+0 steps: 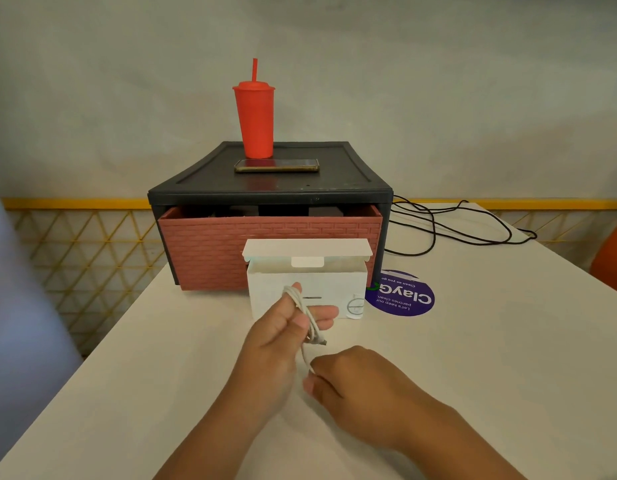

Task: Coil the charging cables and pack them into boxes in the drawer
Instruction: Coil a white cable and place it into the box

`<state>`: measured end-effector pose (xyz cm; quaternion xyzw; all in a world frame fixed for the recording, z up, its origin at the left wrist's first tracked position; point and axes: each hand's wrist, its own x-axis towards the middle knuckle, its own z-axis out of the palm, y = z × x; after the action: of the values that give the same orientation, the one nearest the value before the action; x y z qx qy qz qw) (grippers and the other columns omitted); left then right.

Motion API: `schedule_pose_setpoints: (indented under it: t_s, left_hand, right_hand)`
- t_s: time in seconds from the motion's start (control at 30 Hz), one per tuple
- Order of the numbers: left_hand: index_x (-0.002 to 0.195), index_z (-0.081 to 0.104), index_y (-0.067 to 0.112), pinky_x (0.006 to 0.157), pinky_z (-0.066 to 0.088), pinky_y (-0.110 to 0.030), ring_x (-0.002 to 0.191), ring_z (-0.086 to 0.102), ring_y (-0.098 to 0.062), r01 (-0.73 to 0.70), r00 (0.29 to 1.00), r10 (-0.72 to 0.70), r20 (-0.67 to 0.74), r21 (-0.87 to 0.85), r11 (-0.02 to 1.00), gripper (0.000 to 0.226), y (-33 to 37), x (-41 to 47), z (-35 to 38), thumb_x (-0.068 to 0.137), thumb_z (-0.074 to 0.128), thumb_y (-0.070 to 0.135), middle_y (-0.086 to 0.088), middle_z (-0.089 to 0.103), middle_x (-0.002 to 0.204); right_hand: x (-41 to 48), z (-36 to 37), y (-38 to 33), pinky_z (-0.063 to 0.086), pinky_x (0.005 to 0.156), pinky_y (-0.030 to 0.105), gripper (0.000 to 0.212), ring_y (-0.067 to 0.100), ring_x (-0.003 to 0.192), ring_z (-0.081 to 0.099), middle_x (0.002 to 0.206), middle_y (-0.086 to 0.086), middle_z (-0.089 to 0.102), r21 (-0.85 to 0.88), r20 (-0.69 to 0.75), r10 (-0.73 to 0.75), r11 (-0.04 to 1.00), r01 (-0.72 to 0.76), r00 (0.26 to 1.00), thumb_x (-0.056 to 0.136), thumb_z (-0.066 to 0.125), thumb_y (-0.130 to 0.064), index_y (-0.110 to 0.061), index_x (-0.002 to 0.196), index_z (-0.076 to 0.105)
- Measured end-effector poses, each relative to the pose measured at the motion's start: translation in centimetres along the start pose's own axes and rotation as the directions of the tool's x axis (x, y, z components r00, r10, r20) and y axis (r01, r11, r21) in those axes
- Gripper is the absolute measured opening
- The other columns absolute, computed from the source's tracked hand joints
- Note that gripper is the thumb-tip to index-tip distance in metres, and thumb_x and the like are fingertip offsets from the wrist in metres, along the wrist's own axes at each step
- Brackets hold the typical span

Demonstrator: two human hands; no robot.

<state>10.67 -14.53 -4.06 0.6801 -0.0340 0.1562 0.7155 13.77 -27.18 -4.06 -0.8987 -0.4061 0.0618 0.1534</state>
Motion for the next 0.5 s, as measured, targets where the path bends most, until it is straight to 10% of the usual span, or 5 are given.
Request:
schedule_pose_setpoints:
  t_s: [0.2, 0.3, 0.5]
  left_hand:
    - [0.119, 0.048, 0.040, 0.088, 0.032, 0.000, 0.106, 0.049, 0.018, -0.102, 0.989, 0.062, 0.137, 0.311, 0.945, 0.034, -1.1, -0.7, 0.2, 0.087, 0.035, 0.045, 0.032, 0.063, 0.106]
    - [0.136, 0.045, 0.023, 0.098, 0.030, -0.002, 0.125, 0.044, 0.002, -0.030, 0.994, -0.005, 0.114, 0.301, 0.953, 0.061, -1.0, -0.5, -0.2, 0.086, 0.035, 0.058, 0.005, 0.054, 0.133]
    - [0.097, 0.060, 0.020, 0.072, 0.042, -0.021, 0.069, 0.056, 0.000, -0.014, 0.968, -0.076, 0.239, 0.356, 0.934, 0.035, -0.1, -0.4, -0.5, 0.082, 0.052, 0.051, 0.012, 0.060, 0.072]
  right_hand:
    - [-0.5, -1.5, 1.2, 0.046, 0.070, 0.036, 0.021, 0.024, 0.080, 0.057, 0.097, 0.002, 0.065, -0.069, -0.168, -0.116, 0.992, 0.106, 0.979, 0.095, 0.041, -0.030, -0.020, 0.100, 0.059]
    - [-0.8, -2.4, 1.6, 0.047, 0.074, 0.035, 0.021, 0.016, 0.083, 0.060, 0.093, -0.003, 0.068, 0.004, -0.214, -0.123, 0.992, 0.127, 0.969, 0.093, 0.050, -0.034, -0.024, 0.099, 0.068]
    - [-1.1, -3.1, 1.8, 0.036, 0.055, 0.015, 0.005, -0.002, 0.067, 0.055, 0.062, -0.020, 0.058, 0.099, -0.344, -0.095, 0.986, 0.137, 0.934, 0.083, 0.067, -0.031, -0.028, 0.079, 0.068]
